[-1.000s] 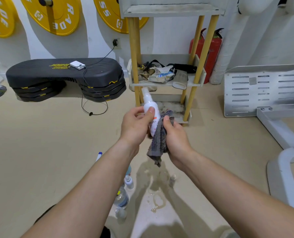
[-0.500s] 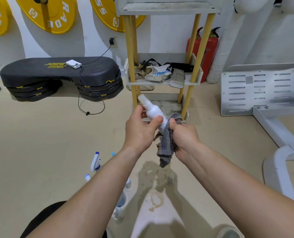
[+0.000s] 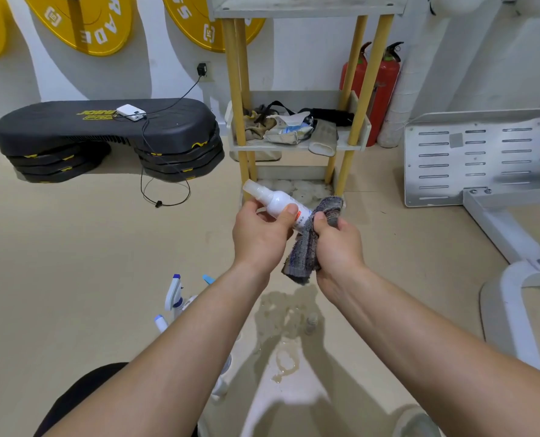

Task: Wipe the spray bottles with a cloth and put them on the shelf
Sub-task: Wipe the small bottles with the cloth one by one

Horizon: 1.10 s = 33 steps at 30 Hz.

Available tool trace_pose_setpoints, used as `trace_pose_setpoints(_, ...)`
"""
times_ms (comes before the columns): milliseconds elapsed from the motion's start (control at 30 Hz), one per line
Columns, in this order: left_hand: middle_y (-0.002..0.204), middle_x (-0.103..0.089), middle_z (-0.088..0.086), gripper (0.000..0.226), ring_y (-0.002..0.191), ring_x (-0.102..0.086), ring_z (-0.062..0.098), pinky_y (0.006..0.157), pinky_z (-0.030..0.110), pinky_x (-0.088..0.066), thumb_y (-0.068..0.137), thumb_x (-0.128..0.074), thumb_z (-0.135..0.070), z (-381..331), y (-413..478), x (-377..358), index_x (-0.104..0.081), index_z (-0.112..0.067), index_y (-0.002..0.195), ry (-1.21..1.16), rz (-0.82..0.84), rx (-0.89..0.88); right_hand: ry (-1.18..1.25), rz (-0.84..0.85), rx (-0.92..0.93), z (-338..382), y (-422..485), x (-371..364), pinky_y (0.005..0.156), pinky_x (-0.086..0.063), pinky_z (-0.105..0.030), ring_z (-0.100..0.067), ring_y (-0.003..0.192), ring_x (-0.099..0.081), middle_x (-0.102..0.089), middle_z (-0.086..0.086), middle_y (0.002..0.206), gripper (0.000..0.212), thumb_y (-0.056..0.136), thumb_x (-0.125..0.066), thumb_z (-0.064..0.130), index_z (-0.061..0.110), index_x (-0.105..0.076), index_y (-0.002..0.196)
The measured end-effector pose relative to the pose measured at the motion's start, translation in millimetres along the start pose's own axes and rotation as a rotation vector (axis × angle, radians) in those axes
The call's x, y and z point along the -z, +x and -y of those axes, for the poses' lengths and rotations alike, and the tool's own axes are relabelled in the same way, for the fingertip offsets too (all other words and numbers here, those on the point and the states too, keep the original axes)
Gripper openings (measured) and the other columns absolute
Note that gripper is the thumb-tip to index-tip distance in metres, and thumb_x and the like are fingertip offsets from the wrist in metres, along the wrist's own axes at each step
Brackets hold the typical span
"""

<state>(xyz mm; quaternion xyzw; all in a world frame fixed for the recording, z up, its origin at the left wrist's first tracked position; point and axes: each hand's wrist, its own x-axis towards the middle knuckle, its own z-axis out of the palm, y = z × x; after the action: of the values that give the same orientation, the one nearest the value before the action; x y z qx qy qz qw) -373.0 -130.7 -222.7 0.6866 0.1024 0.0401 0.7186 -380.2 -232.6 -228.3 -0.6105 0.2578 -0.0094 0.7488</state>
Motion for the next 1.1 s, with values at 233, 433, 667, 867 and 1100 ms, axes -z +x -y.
trace_pose_setpoints(233, 0.096, -0.075, 0.003, 0.032, 0.084, -0.072, 0.014, 0.078, 0.033, -0.062, 0.094, -0.065, 0.003, -9.0, 9.6, 20.5, -0.058, -0.008, 0.123, 0.092, 0.308, -0.018, -0.120, 0.226, -0.288, 22.1, 7.4, 19.3, 0.081, -0.056, -0.047, -0.035, 0.090, -0.066, -0.071, -0.022, 0.106, 0.028, 0.104, -0.041, 0.015, 0.008, -0.068, 0.097)
trace_pose_setpoints(433, 0.100, -0.075, 0.015, 0.030, 0.091, -0.073, 0.026, 0.085, 0.040, -0.061, 0.095, -0.065, 0.001, -9.3, 7.0, 12.2, -0.057, -0.004, 0.123, -0.042, 0.263, 0.005, 0.029, 0.147, -0.182, 15.9, 5.5, 15.1, 0.088, -0.056, -0.059, -0.036, 0.081, -0.066, -0.068, -0.022, 0.095, 0.032, 0.107, -0.048, 0.026, -0.002, -0.063, 0.104)
trace_pose_setpoints(667, 0.098, -0.073, 0.017, 0.014, 0.091, -0.071, 0.030, 0.086, 0.041, -0.062, 0.098, -0.060, -0.001, -8.9, 3.2, 6.4, -0.059, -0.011, 0.108, -0.180, 0.258, 0.035, 0.235, 0.117, -0.150, 14.5, 1.8, 8.5, 0.085, -0.050, -0.049, -0.029, 0.080, -0.061, -0.064, -0.014, 0.088, 0.032, 0.107, -0.048, 0.032, 0.004, -0.061, 0.103)
trace_pose_setpoints(867, 0.103, -0.071, 0.001, 0.032, 0.097, -0.070, 0.016, 0.096, 0.043, -0.057, 0.093, -0.066, 0.000, -1.9, 3.8, 8.3, -0.057, -0.024, 0.114, 0.116, 0.285, -0.126, -0.064, 0.168, -0.263, 24.2, 12.8, 17.4, 0.091, -0.056, -0.053, -0.032, 0.090, -0.064, -0.067, -0.016, 0.106, 0.025, 0.107, -0.048, 0.029, 0.008, -0.061, 0.107)
trace_pose_setpoints(1100, 0.094, -0.076, 0.006, 0.020, 0.089, -0.073, 0.019, 0.090, 0.042, -0.060, 0.095, -0.067, -0.005, 2.1, 3.8, 3.7, -0.058, -0.021, 0.105, 0.103, 0.240, -0.070, -0.277, -0.053, -0.026, 9.0, 18.3, 20.0, 0.081, -0.060, -0.057, -0.041, 0.083, -0.072, -0.074, -0.024, 0.093, 0.034, 0.091, -0.067, 0.035, 0.002, -0.067, 0.084)
